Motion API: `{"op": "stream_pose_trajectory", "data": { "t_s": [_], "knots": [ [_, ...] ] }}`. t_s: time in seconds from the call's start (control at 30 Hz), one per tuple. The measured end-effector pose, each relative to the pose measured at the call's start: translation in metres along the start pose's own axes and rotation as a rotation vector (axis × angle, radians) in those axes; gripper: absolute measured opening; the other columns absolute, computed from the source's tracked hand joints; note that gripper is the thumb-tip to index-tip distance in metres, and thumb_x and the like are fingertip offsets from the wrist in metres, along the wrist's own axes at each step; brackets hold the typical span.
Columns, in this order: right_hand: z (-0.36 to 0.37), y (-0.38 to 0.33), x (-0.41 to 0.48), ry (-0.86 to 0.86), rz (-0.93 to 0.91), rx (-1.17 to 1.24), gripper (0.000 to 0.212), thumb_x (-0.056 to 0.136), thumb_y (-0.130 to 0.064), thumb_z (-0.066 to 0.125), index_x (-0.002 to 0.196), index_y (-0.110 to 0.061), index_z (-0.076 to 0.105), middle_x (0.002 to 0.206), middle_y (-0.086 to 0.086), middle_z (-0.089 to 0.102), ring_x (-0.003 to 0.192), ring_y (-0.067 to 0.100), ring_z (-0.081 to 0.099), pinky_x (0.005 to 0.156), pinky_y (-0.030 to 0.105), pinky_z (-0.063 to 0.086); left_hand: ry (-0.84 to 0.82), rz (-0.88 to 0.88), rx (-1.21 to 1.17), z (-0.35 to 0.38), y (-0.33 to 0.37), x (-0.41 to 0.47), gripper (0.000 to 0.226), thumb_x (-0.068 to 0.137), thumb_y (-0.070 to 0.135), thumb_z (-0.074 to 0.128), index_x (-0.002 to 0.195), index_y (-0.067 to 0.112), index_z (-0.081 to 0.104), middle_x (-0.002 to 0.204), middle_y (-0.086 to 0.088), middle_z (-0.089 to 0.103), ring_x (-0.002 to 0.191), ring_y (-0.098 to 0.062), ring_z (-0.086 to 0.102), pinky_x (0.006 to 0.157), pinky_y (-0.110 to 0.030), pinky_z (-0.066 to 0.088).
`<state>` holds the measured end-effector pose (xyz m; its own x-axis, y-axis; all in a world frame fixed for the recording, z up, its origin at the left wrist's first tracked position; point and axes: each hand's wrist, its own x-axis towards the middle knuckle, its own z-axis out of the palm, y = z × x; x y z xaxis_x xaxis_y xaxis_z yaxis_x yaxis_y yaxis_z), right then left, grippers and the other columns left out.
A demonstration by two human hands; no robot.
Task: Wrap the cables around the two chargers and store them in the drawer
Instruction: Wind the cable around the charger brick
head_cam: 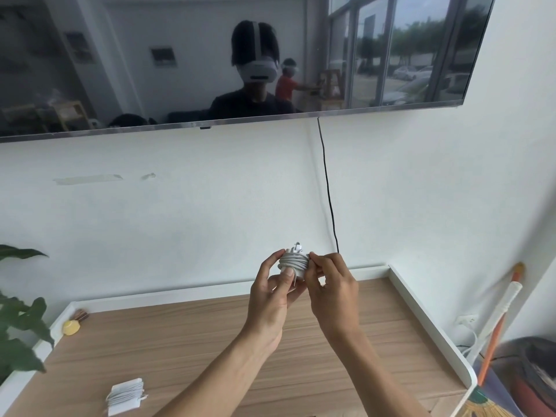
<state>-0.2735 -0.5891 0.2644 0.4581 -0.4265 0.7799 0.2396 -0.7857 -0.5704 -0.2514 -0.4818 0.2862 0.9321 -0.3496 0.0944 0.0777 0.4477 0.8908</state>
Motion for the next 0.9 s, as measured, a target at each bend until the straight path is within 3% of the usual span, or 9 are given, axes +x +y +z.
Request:
{"op": "stream_pose_trajectory", "data": {
  "t_s": [0.17, 0.4, 0.63, 0.77, 0.9],
  "knots": [
    [0.000, 0.000, 0.000, -0.024, 0.017, -0.068, 0.025, 0.092, -0.037, 0.054, 0.096, -0.020, 0.073, 0.081, -0.007, 0.065, 0.058, 0.011, 0.064, 0.043, 0.032, 0.049, 0.017, 0.062, 0.074, -0.006, 0.000, 0.002, 0.032, 0.092, 0.007, 0.059, 0.123, 0.016, 0.058, 0.093, -0.021, 0.066, 0.089, -0.023, 0.068, 0.081, -0.032, 0.057],
    [-0.006, 0.001, 0.006, -0.115, 0.015, 0.064, 0.014, 0.091, -0.024, 0.061, 0.099, -0.020, 0.071, 0.081, -0.002, 0.071, 0.066, 0.013, 0.068, 0.057, 0.038, 0.056, 0.003, 0.122, 0.203, -0.014, -0.001, 0.005, 0.030, 0.093, 0.005, 0.058, 0.121, 0.018, 0.060, 0.088, -0.023, 0.063, 0.089, -0.021, 0.069, 0.084, -0.033, 0.057],
    [-0.006, 0.001, 0.010, -0.252, -0.036, -0.168, 0.012, 0.087, -0.022, 0.053, 0.087, -0.020, 0.064, 0.072, 0.000, 0.067, 0.062, 0.026, 0.064, 0.051, 0.039, 0.051, -0.021, 0.192, 0.328, -0.016, -0.008, 0.008, 0.029, 0.095, 0.010, 0.058, 0.118, 0.027, 0.061, 0.092, -0.013, 0.069, 0.097, -0.029, 0.068, 0.087, -0.035, 0.055],
    [-0.011, -0.003, 0.008, -0.192, 0.154, 0.010, 0.014, 0.089, -0.017, 0.064, 0.102, -0.015, 0.068, 0.084, -0.005, 0.074, 0.075, 0.009, 0.070, 0.068, 0.029, 0.057, -0.023, 0.213, 0.355, -0.014, -0.010, 0.008, 0.029, 0.095, 0.015, 0.058, 0.118, 0.032, 0.061, 0.098, -0.014, 0.069, 0.100, -0.030, 0.067, 0.087, -0.035, 0.055],
    [-0.010, -0.013, 0.010, -0.134, 0.340, 0.244, 0.009, 0.089, -0.015, 0.065, 0.088, -0.017, 0.074, 0.080, -0.011, 0.074, 0.075, 0.000, 0.069, 0.072, 0.020, 0.055, -0.022, 0.251, 0.421, -0.011, -0.008, 0.011, 0.029, 0.090, 0.027, 0.058, 0.117, 0.038, 0.060, 0.099, -0.008, 0.070, 0.098, -0.025, 0.068, 0.086, -0.035, 0.056]
  ]
}}
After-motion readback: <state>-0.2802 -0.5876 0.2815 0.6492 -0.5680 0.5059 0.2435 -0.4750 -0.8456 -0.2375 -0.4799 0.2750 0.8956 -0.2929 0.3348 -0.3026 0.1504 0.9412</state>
